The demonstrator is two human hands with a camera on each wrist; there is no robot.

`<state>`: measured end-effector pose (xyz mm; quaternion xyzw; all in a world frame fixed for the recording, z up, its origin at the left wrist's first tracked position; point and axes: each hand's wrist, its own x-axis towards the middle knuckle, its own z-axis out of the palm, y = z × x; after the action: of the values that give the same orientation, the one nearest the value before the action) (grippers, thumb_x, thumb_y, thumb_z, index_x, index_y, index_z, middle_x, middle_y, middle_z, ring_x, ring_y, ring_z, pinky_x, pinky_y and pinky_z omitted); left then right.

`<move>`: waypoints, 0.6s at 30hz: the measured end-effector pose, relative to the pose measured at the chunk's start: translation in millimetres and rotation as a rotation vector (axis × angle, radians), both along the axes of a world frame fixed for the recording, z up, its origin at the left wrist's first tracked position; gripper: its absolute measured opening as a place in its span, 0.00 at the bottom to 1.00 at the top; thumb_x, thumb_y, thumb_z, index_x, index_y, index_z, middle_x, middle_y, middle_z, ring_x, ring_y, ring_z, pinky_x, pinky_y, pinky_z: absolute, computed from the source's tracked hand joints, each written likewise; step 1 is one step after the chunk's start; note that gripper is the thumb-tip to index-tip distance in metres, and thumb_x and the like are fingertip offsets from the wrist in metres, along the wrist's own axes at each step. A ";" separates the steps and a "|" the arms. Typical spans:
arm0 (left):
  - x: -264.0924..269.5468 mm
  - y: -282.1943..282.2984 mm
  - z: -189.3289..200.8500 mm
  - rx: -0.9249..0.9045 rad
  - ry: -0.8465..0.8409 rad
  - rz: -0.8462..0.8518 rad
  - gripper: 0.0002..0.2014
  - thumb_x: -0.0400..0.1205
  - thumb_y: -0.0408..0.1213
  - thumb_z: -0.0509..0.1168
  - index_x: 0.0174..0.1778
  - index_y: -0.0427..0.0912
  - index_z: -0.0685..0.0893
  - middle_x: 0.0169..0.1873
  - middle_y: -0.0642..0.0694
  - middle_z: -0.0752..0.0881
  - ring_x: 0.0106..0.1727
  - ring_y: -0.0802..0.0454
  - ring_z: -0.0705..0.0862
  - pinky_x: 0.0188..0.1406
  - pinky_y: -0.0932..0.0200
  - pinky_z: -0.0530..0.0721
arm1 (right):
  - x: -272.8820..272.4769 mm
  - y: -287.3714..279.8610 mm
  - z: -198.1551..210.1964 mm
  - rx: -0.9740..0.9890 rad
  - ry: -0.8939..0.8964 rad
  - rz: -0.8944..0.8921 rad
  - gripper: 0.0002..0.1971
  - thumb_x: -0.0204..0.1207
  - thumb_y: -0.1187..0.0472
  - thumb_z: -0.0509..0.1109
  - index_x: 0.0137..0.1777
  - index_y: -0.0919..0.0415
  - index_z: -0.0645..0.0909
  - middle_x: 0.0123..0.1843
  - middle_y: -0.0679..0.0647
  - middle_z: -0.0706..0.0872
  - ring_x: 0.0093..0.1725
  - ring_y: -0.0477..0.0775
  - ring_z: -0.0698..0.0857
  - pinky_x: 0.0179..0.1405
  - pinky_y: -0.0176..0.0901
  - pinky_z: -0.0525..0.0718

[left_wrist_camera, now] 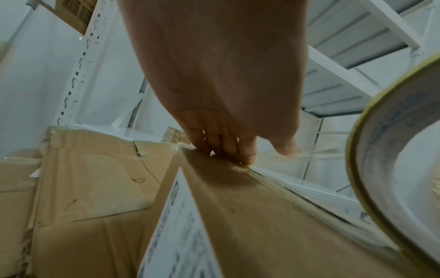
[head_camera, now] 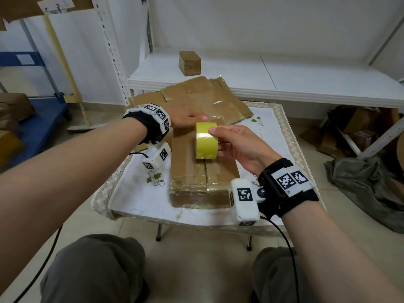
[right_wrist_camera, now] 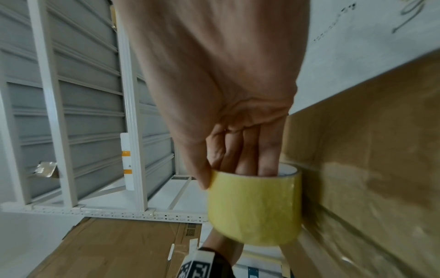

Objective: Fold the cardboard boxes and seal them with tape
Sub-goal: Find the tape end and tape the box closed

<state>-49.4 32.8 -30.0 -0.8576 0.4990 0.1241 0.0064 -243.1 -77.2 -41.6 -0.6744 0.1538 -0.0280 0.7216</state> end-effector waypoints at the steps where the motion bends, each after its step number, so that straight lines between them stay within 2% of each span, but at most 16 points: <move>1: -1.0 -0.2 -0.4 -0.011 0.007 0.004 0.27 0.91 0.55 0.43 0.87 0.51 0.61 0.85 0.52 0.62 0.86 0.48 0.61 0.82 0.56 0.48 | -1.2 1.4 0.3 -0.006 -0.002 -0.011 0.08 0.84 0.58 0.71 0.55 0.61 0.89 0.43 0.55 0.89 0.37 0.48 0.86 0.42 0.39 0.86; 3: -2.1 -0.8 -1.0 -0.033 0.029 0.012 0.27 0.92 0.54 0.43 0.87 0.50 0.61 0.86 0.51 0.62 0.86 0.49 0.61 0.81 0.58 0.49 | -4.9 3.9 0.0 -0.008 -0.008 -0.007 0.08 0.84 0.58 0.71 0.54 0.60 0.89 0.47 0.59 0.91 0.43 0.52 0.86 0.48 0.41 0.84; 5: -1.9 -0.7 -2.1 -0.030 0.047 0.008 0.27 0.92 0.53 0.43 0.87 0.49 0.61 0.86 0.50 0.61 0.86 0.49 0.60 0.81 0.58 0.49 | -10.8 4.1 -2.0 -0.018 -0.020 0.064 0.11 0.83 0.61 0.71 0.59 0.65 0.88 0.56 0.65 0.92 0.51 0.55 0.88 0.59 0.44 0.84; 7: -2.5 -0.2 -2.2 -0.033 0.058 0.007 0.27 0.92 0.52 0.44 0.87 0.49 0.61 0.86 0.49 0.61 0.86 0.48 0.60 0.81 0.58 0.50 | -17.5 2.7 -4.2 -0.030 -0.034 0.144 0.15 0.82 0.66 0.72 0.66 0.69 0.85 0.62 0.66 0.90 0.56 0.55 0.89 0.66 0.43 0.83; 10: -3.1 -1.5 -2.9 -0.052 0.064 0.035 0.26 0.93 0.51 0.43 0.87 0.48 0.61 0.86 0.48 0.62 0.86 0.46 0.60 0.81 0.58 0.51 | -23.1 -0.4 -3.5 -0.024 -0.052 0.149 0.19 0.79 0.72 0.72 0.71 0.68 0.82 0.64 0.66 0.89 0.57 0.54 0.89 0.64 0.38 0.85; 13: 4.3 -1.2 -7.4 -0.050 0.073 0.043 0.25 0.93 0.50 0.44 0.87 0.50 0.61 0.85 0.47 0.64 0.85 0.45 0.63 0.81 0.57 0.54 | -23.7 0.7 0.0 -0.013 -0.047 0.137 0.19 0.80 0.73 0.72 0.70 0.68 0.82 0.63 0.67 0.89 0.57 0.55 0.89 0.62 0.39 0.86; 18: 23.9 4.7 -10.4 -0.167 0.152 -0.045 0.22 0.89 0.36 0.62 0.80 0.46 0.74 0.83 0.45 0.68 0.82 0.44 0.69 0.81 0.49 0.64 | -22.0 7.6 0.6 -0.019 -0.026 0.146 0.18 0.80 0.72 0.72 0.69 0.71 0.83 0.64 0.70 0.89 0.59 0.59 0.89 0.67 0.43 0.85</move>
<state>-25.5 37.5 -40.4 -0.8320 0.5256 0.1467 -0.1001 -265.1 -69.6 -41.0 -0.6903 0.0945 0.0144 0.7172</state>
